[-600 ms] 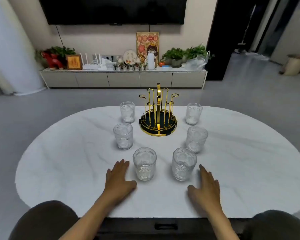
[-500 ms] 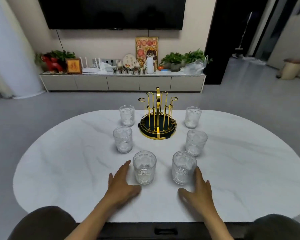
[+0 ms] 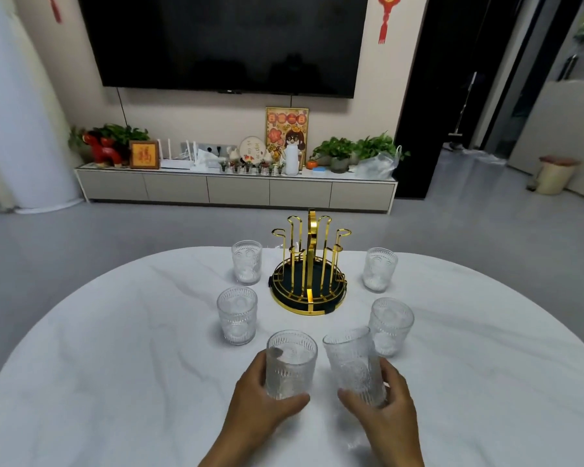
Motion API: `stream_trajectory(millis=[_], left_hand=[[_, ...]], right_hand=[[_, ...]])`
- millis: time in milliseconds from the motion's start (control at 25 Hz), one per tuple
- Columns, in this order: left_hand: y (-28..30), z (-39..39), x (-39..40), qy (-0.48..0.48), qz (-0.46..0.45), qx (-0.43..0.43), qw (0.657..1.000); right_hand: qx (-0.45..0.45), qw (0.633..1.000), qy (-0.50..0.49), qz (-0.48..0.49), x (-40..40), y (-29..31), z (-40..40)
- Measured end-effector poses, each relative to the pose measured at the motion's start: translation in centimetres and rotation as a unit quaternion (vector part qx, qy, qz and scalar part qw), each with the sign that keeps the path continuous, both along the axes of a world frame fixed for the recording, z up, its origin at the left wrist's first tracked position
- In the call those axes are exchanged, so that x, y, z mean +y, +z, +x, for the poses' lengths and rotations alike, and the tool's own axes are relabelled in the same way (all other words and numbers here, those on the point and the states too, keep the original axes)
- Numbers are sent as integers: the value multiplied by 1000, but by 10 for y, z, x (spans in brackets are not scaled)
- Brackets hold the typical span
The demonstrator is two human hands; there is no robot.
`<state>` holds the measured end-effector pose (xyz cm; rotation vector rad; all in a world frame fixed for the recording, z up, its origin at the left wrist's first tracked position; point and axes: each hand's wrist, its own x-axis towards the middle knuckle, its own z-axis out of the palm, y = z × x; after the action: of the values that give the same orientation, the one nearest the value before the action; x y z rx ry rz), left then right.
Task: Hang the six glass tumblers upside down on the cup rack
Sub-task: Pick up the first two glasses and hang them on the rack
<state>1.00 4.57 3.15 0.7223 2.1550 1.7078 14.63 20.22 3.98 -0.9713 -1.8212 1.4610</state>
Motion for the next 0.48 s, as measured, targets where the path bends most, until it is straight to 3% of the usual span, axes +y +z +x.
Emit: stream_trajectory(millis=[280,360,480], left_hand=[[104,-44,12,53,116,42,991],[126,-65,17,78,131,42,987],[137,-92,24,103,159,41,981]], right_hand=[[221,975,-13,6,56,92,-35],[225,973,-39,44,76,118,-50],[137,972,-47,185,107,147,-79]])
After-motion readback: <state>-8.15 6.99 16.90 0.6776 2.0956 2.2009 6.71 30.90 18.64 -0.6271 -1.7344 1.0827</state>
